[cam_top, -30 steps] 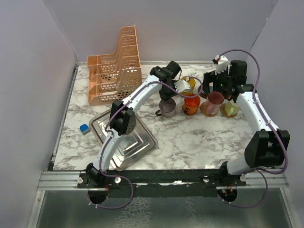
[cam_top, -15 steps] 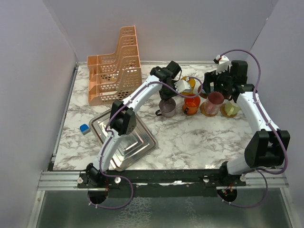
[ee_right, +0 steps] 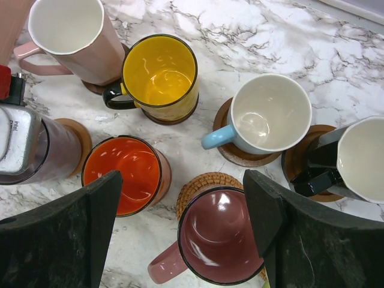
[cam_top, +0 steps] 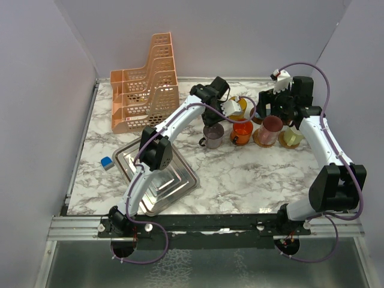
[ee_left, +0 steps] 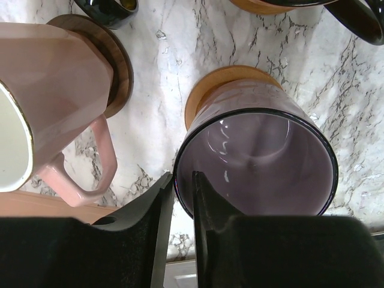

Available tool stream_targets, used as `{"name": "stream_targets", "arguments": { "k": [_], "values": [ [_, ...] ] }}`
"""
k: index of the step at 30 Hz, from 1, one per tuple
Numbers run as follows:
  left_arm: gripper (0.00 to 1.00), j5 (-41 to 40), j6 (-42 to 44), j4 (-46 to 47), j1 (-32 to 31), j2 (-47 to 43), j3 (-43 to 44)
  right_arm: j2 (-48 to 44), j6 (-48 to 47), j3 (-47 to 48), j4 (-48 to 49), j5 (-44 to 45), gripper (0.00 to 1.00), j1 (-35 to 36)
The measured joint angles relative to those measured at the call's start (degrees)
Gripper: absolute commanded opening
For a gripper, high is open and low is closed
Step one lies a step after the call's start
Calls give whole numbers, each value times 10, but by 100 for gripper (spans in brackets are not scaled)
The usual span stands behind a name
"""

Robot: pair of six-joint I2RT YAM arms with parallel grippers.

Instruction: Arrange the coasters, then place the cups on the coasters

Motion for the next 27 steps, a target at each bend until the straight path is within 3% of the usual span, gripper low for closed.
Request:
{"name": "stream_targets", "arguments": {
  "k": [16, 27],
  "values": [
    [31, -3, -4, 13, 0, -9, 0, 0, 3, 0, 2, 14, 84, -6],
    [50, -5, -12, 51, 1, -148, -49, 0, 2, 14, 4, 76, 86, -6]
  ]
}}
